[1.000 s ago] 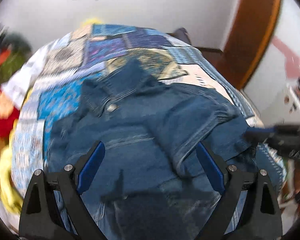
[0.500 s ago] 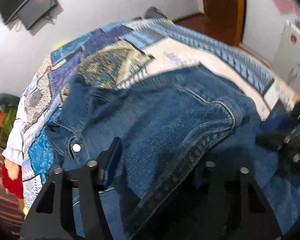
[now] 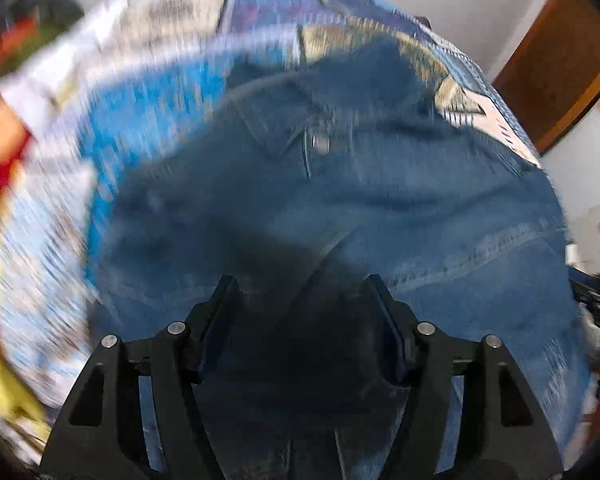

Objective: Fold large clothes

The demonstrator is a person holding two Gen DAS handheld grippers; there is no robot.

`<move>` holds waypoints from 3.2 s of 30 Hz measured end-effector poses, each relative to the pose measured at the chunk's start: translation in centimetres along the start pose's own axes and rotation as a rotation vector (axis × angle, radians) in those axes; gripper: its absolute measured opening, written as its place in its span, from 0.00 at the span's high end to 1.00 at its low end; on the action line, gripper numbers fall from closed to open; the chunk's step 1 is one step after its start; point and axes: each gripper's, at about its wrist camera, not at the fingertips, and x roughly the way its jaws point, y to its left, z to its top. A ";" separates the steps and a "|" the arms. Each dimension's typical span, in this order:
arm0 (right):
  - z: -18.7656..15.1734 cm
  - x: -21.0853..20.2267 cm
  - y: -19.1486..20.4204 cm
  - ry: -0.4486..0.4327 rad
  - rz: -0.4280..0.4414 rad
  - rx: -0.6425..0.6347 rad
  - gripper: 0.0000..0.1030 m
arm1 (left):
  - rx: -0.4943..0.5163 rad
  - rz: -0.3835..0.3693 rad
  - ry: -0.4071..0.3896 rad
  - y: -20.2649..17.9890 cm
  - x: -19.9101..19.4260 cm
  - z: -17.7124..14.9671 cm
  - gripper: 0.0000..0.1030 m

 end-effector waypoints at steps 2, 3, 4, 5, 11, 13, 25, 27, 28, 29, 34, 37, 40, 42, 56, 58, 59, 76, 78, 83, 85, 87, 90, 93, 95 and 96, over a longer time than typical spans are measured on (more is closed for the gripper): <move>0.1 0.0 -0.6 0.004 -0.094 0.050 0.36 | -0.077 -0.094 0.063 1.3 1.4 -0.6 0.38; 0.1 0.0 -0.9 0.005 -0.114 0.070 0.21 | -0.113 -0.125 0.065 1.9 2.0 -0.7 0.38; 0.1 0.0 -1.2 0.010 -0.110 0.095 0.20 | -0.134 -0.143 0.060 2.2 2.2 -0.7 0.38; 0.2 -0.1 -1.6 0.027 -0.079 0.126 0.20 | -0.151 -0.155 0.049 2.4 2.3 -0.6 0.38; 0.9 -1.4 -2.2 0.039 0.014 0.226 0.20 | -0.050 0.038 -0.139 -0.4 -1.3 0.3 0.80; 1.4 -2.0 -1.6 0.024 0.021 0.220 0.20 | -0.001 0.083 -0.239 -1.2 -3.7 1.0 0.83; 5.5 0.8 5.4 0.014 0.040 0.095 0.18 | 0.028 0.202 -0.308 3.3 -5.3 -0.6 0.80; 4.9 2.8 5.8 0.071 0.050 0.089 0.18 | 0.014 0.235 -0.214 5.0 -2.2 -1.7 0.74; 4.6 3.4 5.8 0.081 0.059 0.095 0.18 | 0.006 0.229 -0.177 5.6 -1.2 -2.1 0.69; 4.4 3.6 5.6 0.080 0.067 0.105 0.17 | -0.014 0.200 -0.113 6.5 0.3 -2.7 0.67; 4.1 3.2 3.8 0.094 0.104 0.156 0.13 | -0.059 0.173 -0.099 8.5 -0.2 -3.6 0.36; 4.0 2.2 3.0 0.080 0.071 0.157 0.13 | -0.102 0.194 -0.087 10.2 -1.8 -3.8 0.29; 3.6 0.5 2.6 0.049 0.040 0.146 0.13 | -0.156 0.236 -0.128 12.4 -4.4 -4.6 0.29; 3.3 -0.4 2.3 0.032 0.032 0.138 0.13 | -0.203 0.266 -0.164 14.1 -6.3 -5.2 0.25; -0.6 -2.1 3.2 0.071 0.164 0.202 0.13 | -0.288 0.028 0.061 15.5 -2.7 -12.5 0.22; -1.5 -1.6 3.6 0.094 0.191 0.202 0.13 | -0.258 0.061 0.072 15.0 -1.9 -13.2 0.22; -2.2 -1.5 4.0 0.094 0.191 0.190 0.13 | -0.228 0.082 0.061 14.6 -1.8 -13.5 0.22; -1.5 -2.2 6.5 -0.042 0.131 0.051 0.86 | -0.102 0.191 -0.022 9.0 -4.4 -12.2 0.89; -0.4 -2.2 5.7 -0.057 0.139 0.075 0.87 | -0.086 0.197 -0.062 8.8 -5.7 -11.0 0.89; 2.3 -1.8 5.5 -0.047 0.124 0.041 0.86 | -0.067 0.181 -0.083 9.2 -7.1 -8.1 0.89; 2.5 -1.5 5.4 -0.014 0.125 0.022 0.86 | -0.036 0.215 -0.049 9.5 -6.5 -8.3 0.81; 2.5 -1.1 5.0 0.042 0.117 0.008 0.86 | -0.006 0.244 -0.003 9.9 -5.9 -9.0 0.69; 1.9 -0.8 3.9 0.106 0.111 0.009 0.86 | 0.004 0.253 0.015 10.9 -5.8 -9.2 0.47; 1.4 -1.1 3.2 0.126 0.142 0.018 0.86 | -0.013 0.248 -0.023 11.7 -7.1 -8.9 0.41; 1.2 -1.7 3.2 0.127 0.140 0.000 0.86 | -0.032 0.248 -0.051 12.3 -8.0 -8.4 0.36; 1.2 -2.1 3.3 0.128 0.131 -0.013 0.86 | -0.046 0.251 -0.066 12.7 -8.5 -8.0 0.30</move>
